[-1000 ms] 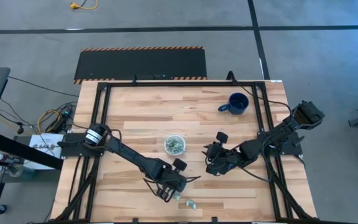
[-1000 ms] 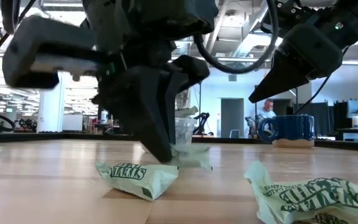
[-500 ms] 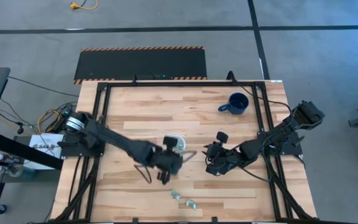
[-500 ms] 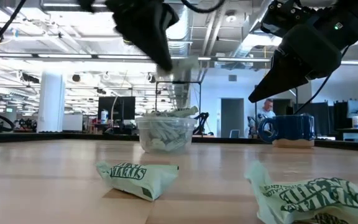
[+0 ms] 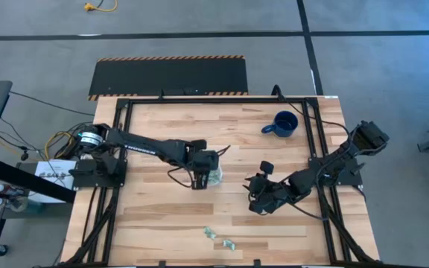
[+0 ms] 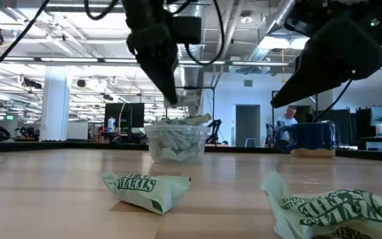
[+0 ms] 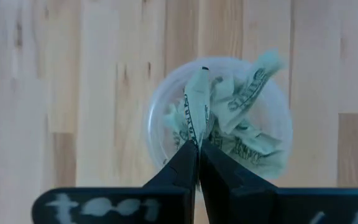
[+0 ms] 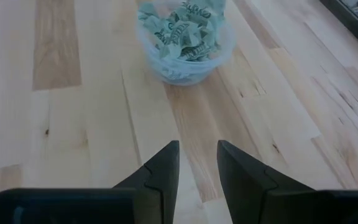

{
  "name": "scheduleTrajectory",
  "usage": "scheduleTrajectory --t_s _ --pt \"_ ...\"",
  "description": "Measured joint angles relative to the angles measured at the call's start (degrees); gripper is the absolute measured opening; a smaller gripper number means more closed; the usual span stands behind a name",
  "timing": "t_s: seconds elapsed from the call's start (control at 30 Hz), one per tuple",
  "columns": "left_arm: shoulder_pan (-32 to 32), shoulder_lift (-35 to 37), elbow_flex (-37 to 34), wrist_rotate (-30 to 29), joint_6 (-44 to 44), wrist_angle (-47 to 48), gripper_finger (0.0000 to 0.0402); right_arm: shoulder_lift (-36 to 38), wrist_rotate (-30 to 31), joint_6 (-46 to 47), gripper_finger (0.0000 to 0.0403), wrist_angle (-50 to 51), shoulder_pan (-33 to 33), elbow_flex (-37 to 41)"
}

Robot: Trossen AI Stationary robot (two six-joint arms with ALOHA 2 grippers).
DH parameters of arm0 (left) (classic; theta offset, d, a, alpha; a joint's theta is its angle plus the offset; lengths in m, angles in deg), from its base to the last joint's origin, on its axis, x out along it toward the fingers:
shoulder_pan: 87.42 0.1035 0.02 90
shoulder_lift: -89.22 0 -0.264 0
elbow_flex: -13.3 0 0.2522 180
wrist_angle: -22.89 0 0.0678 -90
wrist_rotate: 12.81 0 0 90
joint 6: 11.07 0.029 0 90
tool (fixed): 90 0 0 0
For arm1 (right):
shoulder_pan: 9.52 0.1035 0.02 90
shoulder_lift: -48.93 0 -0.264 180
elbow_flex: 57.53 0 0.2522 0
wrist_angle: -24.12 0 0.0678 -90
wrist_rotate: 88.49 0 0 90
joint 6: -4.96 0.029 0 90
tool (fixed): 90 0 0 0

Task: Pick and place items into bin
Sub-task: Put the stevia packet into the transparent bin

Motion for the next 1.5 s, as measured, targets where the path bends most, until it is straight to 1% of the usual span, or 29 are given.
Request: scheduleTrajectory --t_s 0.1,0.33,0.47,0.6,0.83,0.93,1.03,1.13,1.2,1.37,1.5 --pt "0.97 -0.01 -1.54 2.13 -0.59 -0.46 0.0000 0.00 1.13 0.02 0.0102 -0.01 0.72 0.00" --pt "1.11 -0.02 -1.66 2.48 -1.12 -0.93 0.0000 0.00 1.30 0.02 0.0102 -0.15 0.44 0.00" --pt "1.11 -0.02 -1.66 4.96 -2.00 -0.67 0.0006 0.00 1.30 0.02 0.0102 -0.45 0.34 0.01" --pt "1.11 -0.02 -1.66 5.32 -2.00 -0.64 0.0034 0.00 1.26 0.02 0.0102 -0.45 0.36 0.00" --pt "1.11 0.29 -1.66 5.62 -2.00 0.34 0.0103 0.00 1.25 0.02 0.0102 -0.47 0.36 0.00" --pt "1.18 1.75 -1.18 8.55 -2.46 3.53 0.0121 0.00 1.25 0.02 0.0102 -0.45 0.35 0.02" --pt "0.24 4.11 -0.96 10.89 -5.59 4.48 0.0130 0.00 1.24 0.02 0.0102 -0.45 0.34 0.02" --pt "-2.66 6.79 -0.91 11.15 -8.08 4.45 0.0132 0.00 1.21 0.02 0.0102 -0.43 0.46 0.02" --pt "-5.61 8.21 -0.91 9.95 -9.55 4.42 0.0132 0.00 1.21 0.04 0.0102 -0.43 0.77 0.02" --pt "-16.60 8.60 -1.20 0.99 -10.09 0.78 0.0132 0.00 1.08 0.04 0.0102 -0.43 0.82 0.02" --pt "-24.19 4.79 -1.46 -2.27 -6.46 -5.07 0.0133 0.00 1.10 0.04 0.0102 -0.52 0.73 0.02"
